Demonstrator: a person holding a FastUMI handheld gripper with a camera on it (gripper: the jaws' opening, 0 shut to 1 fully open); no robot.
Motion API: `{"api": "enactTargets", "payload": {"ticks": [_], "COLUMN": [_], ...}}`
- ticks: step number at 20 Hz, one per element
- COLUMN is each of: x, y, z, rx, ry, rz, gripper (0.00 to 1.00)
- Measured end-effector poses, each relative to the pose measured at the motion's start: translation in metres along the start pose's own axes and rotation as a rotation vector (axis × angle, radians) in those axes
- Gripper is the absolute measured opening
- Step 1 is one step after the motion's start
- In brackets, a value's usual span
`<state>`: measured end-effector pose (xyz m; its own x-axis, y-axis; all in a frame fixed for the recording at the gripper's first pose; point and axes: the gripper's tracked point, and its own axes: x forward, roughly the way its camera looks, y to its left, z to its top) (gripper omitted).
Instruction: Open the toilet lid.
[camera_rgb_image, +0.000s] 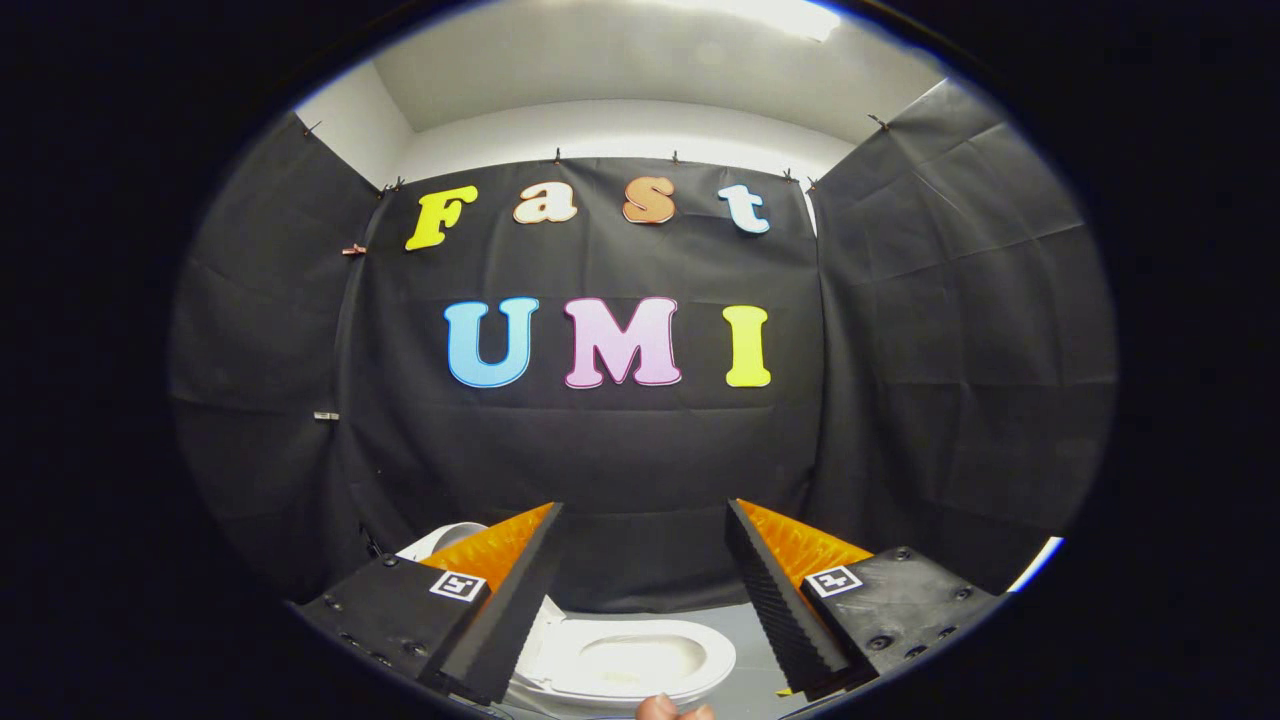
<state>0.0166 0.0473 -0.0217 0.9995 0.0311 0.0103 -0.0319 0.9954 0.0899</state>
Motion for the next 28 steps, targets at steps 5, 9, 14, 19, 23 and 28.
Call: {"api": "enactTargets", "payload": {"ticks": [5,9,14,19,23,28], "x": [-0.0008,-0.0005,-0.0012,-0.0009,-0.0022,-0.002], "y": [-0.0007,-0.0013,-0.0008,-0.0014,0.0005,0.0001], "z": [-0.0001,0.002,-0.0002,0.0013,0.0022,0.0022], "rx": [-0.011,-0.01,-0.016,-0.017,-0.021,-0.024], "ry": [-0.001,-0.004,0.0,-0.002,-0.004,-0.003], "rz": [-0.002,-0.003,-0.003,-0.006,-0.002,-0.005], "gripper": [1.0,1.0,1.0,1.0,1.0,1.0]}}
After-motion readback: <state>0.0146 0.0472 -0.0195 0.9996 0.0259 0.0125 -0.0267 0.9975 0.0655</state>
